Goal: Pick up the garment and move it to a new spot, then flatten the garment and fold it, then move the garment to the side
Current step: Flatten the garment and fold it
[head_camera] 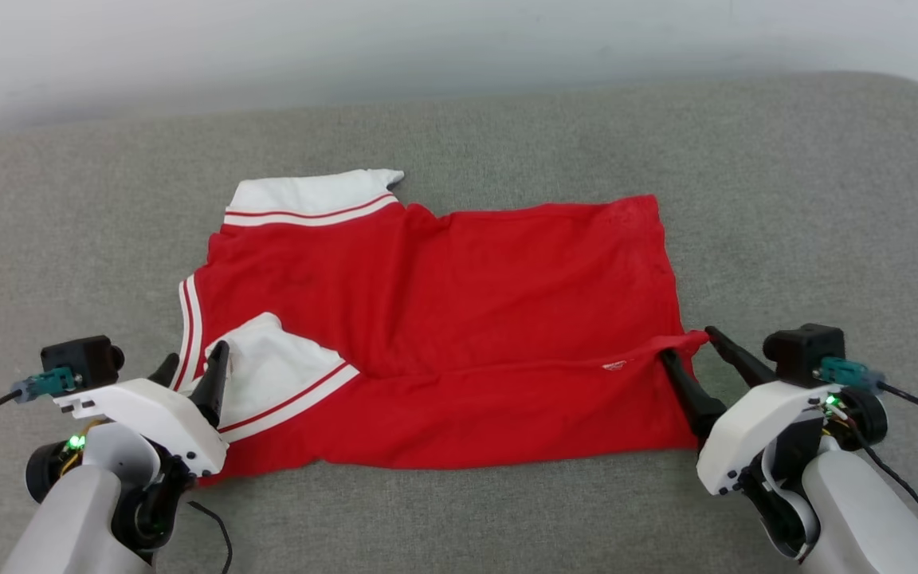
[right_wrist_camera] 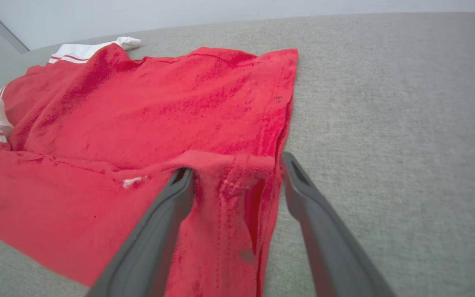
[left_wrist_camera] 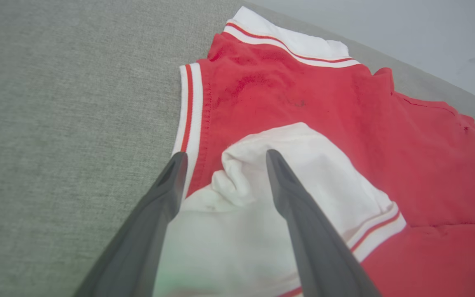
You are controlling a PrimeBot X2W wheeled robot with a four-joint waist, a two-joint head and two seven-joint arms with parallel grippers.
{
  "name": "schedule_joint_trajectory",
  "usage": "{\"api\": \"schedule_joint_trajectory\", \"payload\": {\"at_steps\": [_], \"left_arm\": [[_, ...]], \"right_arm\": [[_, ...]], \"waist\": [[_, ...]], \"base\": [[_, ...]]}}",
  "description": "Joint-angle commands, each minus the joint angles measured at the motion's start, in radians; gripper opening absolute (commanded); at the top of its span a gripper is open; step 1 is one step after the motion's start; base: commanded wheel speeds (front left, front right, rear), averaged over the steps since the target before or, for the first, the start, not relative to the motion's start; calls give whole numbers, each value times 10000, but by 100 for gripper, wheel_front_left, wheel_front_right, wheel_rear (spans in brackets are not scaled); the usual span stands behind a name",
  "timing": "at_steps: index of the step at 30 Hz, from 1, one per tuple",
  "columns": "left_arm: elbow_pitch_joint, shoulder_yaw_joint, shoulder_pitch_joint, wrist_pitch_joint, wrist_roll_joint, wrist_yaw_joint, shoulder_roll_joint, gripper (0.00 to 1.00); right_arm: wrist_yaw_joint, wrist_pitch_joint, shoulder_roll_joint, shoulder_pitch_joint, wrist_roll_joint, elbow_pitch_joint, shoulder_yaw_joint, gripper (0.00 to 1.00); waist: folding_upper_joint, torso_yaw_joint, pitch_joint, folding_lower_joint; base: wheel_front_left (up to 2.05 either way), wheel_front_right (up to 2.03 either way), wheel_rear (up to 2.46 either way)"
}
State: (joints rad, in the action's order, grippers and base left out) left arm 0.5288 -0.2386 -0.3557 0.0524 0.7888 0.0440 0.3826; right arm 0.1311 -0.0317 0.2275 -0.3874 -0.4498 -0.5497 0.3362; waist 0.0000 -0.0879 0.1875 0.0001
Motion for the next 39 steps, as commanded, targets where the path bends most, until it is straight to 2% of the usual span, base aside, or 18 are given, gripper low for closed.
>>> {"api": "schedule_joint_trajectory", "payload": {"at_steps": [1,6,9,11,12,13,19,24,30,35,36,37,38,39], "left_arm": [[7,33,-188,-41,-24,10,91,100],[-247,-148,-109,349,-224,21,514,100],[-558,-311,37,898,-298,53,894,100],[-820,-412,140,1397,-329,59,1189,100],[-1088,-496,236,1886,-360,54,1524,100],[-1088,-496,236,1886,-360,54,1524,100],[-1902,-925,776,3874,-136,-143,2179,100],[-2432,-1133,1260,5592,316,-529,2543,100],[-2493,-1125,1026,6195,436,-882,2582,100],[-1934,-1216,924,6590,740,-855,2292,100],[-1785,-1271,1021,6720,854,-808,2213,50],[-1636,-1314,1117,6830,1008,-776,2060,20],[-1519,-1371,1207,6946,1141,-707,1911,0],[-1418,-1413,1269,6967,1238,-657,1800,0]], "right_arm": [[-7,-226,57,185,7,117,-66,100],[-7,-1277,26,753,311,896,-546,100],[-7,-1435,-67,1213,510,1405,-909,100],[-7,-1192,-129,1545,653,1699,-1122,100],[-7,-887,-209,1899,768,2057,-1316,100],[-7,-887,-209,1899,768,2057,-1316,100],[-7,187,-472,3020,1076,3168,-1971,100],[-7,571,-805,3374,1308,4231,-2180,100],[-7,639,-1035,3116,1427,4702,-2180,100],[-7,577,-1067,2876,1451,4767,-2131,100],[-7,547,-1073,2826,1463,4775,-2138,100],[-7,542,-1076,2796,1457,4774,-2136,100],[-7,533,-1082,2792,1451,4760,-2162,100],[-7,521,-1085,2779,1438,4759,-2193,100]], "waist": [[0,10,-211,-1],[0,-43,-749,-1],[0,-96,-1023,-1],[0,-144,-1161,-1],[0,-181,-1304,-1],[0,-181,-1304,-1],[0,-316,-1482,-1],[0,-578,-1037,-1],[0,-717,-272,-1],[0,-772,139,-1],[0,-797,193,-1],[0,-817,220,-1],[0,-828,238,-1],[0,-830,257,-1]], "base": [[0,0,0],[0,0,0],[0,0,0],[0,0,0],[0,0,0],[0,0,0],[0,0,0],[0,0,0],[0,0,0],[0,0,0],[0,0,0],[0,0,0],[0,0,0],[0,0,0]]}}
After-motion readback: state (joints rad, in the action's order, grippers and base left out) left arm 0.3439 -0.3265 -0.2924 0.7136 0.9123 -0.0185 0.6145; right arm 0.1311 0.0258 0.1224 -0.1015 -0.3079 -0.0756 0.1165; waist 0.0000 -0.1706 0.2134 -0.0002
